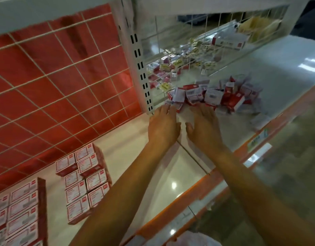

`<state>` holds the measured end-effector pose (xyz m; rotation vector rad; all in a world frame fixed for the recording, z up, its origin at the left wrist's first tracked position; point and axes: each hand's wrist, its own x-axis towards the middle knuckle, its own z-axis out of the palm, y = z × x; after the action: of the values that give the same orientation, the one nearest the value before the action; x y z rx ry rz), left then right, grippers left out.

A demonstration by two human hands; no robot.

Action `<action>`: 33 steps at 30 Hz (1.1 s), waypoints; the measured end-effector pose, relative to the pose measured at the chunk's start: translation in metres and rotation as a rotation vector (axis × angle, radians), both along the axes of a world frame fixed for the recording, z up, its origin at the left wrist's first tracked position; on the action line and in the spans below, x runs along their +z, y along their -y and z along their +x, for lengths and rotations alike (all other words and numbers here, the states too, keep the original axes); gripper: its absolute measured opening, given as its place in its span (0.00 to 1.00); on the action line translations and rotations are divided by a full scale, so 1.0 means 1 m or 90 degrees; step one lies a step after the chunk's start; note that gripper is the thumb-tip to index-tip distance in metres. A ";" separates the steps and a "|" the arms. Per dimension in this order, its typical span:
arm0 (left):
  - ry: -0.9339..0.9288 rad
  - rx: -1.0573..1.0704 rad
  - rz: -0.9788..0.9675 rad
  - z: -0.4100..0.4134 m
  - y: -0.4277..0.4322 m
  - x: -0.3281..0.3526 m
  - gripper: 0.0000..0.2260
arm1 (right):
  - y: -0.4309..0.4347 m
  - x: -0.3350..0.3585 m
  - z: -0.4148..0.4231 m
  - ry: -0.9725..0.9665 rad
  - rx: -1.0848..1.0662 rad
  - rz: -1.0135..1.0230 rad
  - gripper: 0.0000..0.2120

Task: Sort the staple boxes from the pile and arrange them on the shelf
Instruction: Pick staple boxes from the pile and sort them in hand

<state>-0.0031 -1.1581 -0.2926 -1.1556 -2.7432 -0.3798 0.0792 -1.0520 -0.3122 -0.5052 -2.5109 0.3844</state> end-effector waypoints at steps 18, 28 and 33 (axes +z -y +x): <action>0.035 -0.054 -0.230 -0.065 -0.050 -0.017 0.25 | -0.066 -0.012 -0.014 0.055 -0.137 0.028 0.19; 0.149 -0.008 -0.063 -0.050 -0.035 -0.014 0.14 | -0.065 -0.023 -0.015 0.046 -0.134 -0.014 0.20; 0.182 0.007 0.030 -0.029 -0.014 -0.011 0.18 | -0.060 -0.022 -0.013 0.030 -0.109 -0.060 0.18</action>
<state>-0.0322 -1.1439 -0.3032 -1.1546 -2.9599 -0.6516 0.0665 -0.9924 -0.3343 -0.7682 -2.4799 0.4303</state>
